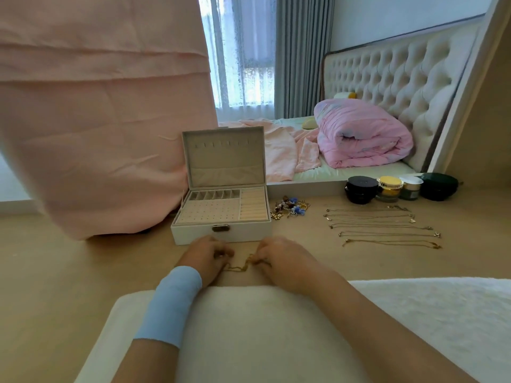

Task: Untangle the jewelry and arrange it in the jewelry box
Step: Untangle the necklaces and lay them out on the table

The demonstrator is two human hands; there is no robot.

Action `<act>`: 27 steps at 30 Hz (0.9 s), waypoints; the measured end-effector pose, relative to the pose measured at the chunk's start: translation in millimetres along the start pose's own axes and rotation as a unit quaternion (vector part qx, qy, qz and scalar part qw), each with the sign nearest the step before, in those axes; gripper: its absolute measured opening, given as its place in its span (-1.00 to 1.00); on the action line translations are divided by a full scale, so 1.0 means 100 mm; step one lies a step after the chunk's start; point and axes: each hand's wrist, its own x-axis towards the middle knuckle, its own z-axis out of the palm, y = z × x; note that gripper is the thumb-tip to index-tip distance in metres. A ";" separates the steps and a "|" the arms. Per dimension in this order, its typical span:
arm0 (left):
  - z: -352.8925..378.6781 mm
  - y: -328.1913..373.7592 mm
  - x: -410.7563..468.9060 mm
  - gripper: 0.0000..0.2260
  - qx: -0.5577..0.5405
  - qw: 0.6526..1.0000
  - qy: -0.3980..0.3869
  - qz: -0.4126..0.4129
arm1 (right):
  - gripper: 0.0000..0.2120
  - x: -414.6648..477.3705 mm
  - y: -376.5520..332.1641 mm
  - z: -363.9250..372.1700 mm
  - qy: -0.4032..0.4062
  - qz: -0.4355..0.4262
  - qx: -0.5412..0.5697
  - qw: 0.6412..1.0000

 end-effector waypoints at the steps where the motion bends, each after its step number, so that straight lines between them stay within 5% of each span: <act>1: 0.00 -0.01 0.02 -0.86 -0.007 1.000 0.004 0.002 | -0.72 0.00 0.03 0.01 0.014 0.001 -0.014 1.000; 6: 0.00 -0.11 0.05 -0.83 -0.033 0.999 0.031 -0.022 | -0.80 0.02 0.16 0.01 0.046 0.044 -0.038 0.997; 11: 0.06 0.16 0.02 -0.80 0.015 0.997 0.052 0.048 | -0.85 0.01 0.20 0.01 0.064 0.058 -0.021 0.996; 20: 0.24 0.44 -0.02 -0.77 0.056 0.993 0.028 0.101 | -0.74 -0.02 0.14 -0.02 0.040 0.056 -0.185 0.980; 24: 0.29 0.48 -0.07 -0.66 -0.009 0.992 0.045 0.117 | -0.79 -0.05 0.16 -0.01 0.039 0.077 -0.084 0.993; 27: 0.30 0.61 -0.14 -0.69 -0.188 0.977 0.049 0.089 | -0.86 -0.07 0.16 0.00 0.082 0.097 0.090 0.988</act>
